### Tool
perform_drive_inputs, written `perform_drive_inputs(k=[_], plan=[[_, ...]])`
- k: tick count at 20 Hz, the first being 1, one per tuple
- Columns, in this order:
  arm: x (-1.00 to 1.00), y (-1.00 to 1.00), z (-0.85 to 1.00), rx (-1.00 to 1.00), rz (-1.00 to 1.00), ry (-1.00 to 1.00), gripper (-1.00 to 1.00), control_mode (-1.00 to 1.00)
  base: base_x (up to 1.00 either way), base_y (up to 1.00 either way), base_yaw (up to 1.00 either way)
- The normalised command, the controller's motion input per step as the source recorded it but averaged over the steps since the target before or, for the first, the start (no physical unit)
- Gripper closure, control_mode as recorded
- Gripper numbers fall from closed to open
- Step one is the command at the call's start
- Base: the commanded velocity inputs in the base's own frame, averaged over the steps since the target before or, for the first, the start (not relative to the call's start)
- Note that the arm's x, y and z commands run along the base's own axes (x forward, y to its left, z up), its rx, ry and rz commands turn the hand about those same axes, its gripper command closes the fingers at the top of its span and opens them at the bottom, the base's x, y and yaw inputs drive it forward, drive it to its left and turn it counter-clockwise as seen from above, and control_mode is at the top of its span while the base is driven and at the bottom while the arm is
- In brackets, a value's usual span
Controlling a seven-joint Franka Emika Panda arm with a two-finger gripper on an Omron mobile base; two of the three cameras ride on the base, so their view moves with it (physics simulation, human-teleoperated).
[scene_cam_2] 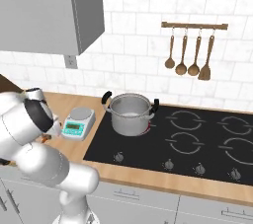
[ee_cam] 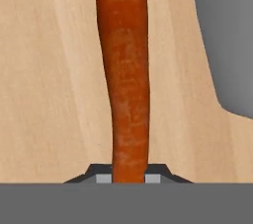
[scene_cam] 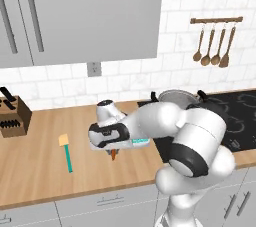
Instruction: Put the sweet potato and carrot in the pot. Retrieve the spatula and lightly stir the vegetables in the pot.
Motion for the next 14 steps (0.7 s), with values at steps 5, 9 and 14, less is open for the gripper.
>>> perform_drive_inputs(k=[5,9,14], plan=[[-0.86,-0.44,0.97,0.05,-0.02,-0.28,1.00,-1.00,0.00,0.00,0.00],[-0.53,-0.87,1.00,0.12,-0.13,-0.20,1.00,-1.00,0.00,0.00,0.00],[-0.03,-1.00,1.00,0.02,-0.24,-0.06,1.00,-1.00,0.00,0.00,0.00]])
